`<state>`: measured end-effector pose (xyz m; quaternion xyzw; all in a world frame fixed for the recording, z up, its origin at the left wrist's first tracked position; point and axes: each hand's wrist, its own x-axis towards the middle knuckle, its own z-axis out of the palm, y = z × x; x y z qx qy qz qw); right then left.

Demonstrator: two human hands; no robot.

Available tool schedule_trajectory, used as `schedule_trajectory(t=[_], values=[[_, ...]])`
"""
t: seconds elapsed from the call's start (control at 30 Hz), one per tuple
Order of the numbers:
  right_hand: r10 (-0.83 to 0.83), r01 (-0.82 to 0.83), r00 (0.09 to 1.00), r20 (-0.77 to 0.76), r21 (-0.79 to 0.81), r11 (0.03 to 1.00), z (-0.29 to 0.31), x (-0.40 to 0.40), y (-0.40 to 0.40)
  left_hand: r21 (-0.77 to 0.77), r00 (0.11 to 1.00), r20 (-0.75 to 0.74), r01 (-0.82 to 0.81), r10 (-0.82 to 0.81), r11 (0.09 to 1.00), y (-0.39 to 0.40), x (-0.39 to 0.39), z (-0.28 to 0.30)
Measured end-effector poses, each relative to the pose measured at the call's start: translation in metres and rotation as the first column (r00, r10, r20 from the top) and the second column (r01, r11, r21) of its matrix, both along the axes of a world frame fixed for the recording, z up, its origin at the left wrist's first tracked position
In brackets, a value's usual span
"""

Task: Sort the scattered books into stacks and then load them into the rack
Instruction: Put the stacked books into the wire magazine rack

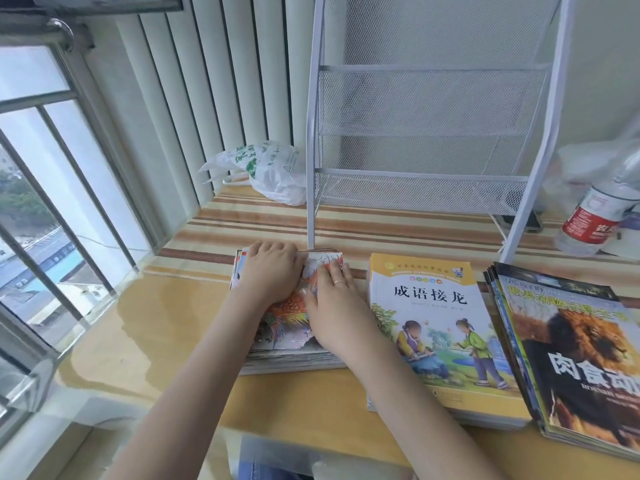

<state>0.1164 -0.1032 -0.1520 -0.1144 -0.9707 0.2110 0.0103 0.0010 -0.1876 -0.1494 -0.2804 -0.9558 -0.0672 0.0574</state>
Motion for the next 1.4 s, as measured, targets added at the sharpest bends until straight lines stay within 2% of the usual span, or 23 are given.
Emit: schedule_trajectory(t=[0.27, 0.47, 0.57, 0.63, 0.7, 0.77, 0.83, 0.9, 0.97, 1.07, 1.17, 1.33, 1.4], values=[[-0.007, 0.007, 1.000, 0.000, 0.036, 0.999, 0.000, 0.000, -0.001, 0.012, 0.997, -0.075, -0.023, 0.023, 1.000, 0.004, 0.005, -0.003], [-0.006, 0.006, 1.000, -0.003, 0.040, 0.999, 0.000, 0.001, -0.001, 0.123, 0.995, -0.103, 0.027, -0.014, 0.992, 0.000, 0.002, -0.002], [-0.014, 0.014, 1.000, -0.018, -0.002, 1.000, 0.002, 0.002, -0.001, 0.079, 0.995, -0.096, 0.036, -0.029, 0.996, 0.000, 0.004, -0.002], [-0.006, 0.000, 0.995, -0.096, -0.059, 0.998, 0.009, 0.006, 0.000, 0.049, 0.998, -0.056, 0.039, -0.037, 0.998, 0.001, 0.006, 0.000], [-0.031, -0.003, 0.959, -0.283, -0.119, 0.993, 0.022, 0.015, 0.009, 0.046, 0.998, -0.027, 0.058, -0.057, 0.997, 0.004, 0.012, 0.007], [-0.129, 0.050, 0.887, -0.444, -0.186, 0.981, 0.038, 0.029, 0.028, 0.173, 0.996, -0.012, 0.091, -0.091, 0.981, 0.010, 0.027, 0.016], [-0.259, 0.145, 0.848, -0.463, -0.267, 0.953, 0.048, 0.043, 0.058, 0.403, 0.975, 0.135, 0.106, -0.174, 0.909, 0.024, 0.053, 0.025], [-0.385, 0.261, 0.856, -0.345, -0.354, 0.898, 0.049, 0.057, 0.088, 0.587, 0.894, 0.336, 0.047, -0.296, 0.808, 0.037, 0.080, 0.026], [-0.482, 0.371, 0.851, -0.210, -0.408, 0.834, 0.041, 0.073, 0.113, 0.676, 0.796, 0.479, -0.066, -0.369, 0.734, 0.053, 0.101, 0.021], [-0.528, 0.450, 0.849, -0.030, -0.483, 0.751, 0.028, 0.091, 0.130, 0.682, 0.767, 0.546, -0.173, -0.337, 0.711, 0.076, 0.114, 0.011], [-0.498, 0.429, 0.864, 0.075, -0.629, 0.648, 0.019, 0.100, 0.131, 0.643, 0.736, 0.612, -0.252, -0.288, 0.724, 0.088, 0.115, 0.010], [-0.489, 0.364, 0.872, 0.025, -0.702, 0.612, 0.009, 0.107, 0.135, 0.519, 0.565, 0.790, -0.411, -0.237, 0.749, 0.096, 0.105, 0.016], [-0.492, 0.349, 0.870, 0.008, -0.715, 0.606, 0.007, 0.108, 0.136, 0.506, 0.505, 0.832, -0.520, -0.230, 0.688, 0.096, 0.098, 0.018]])
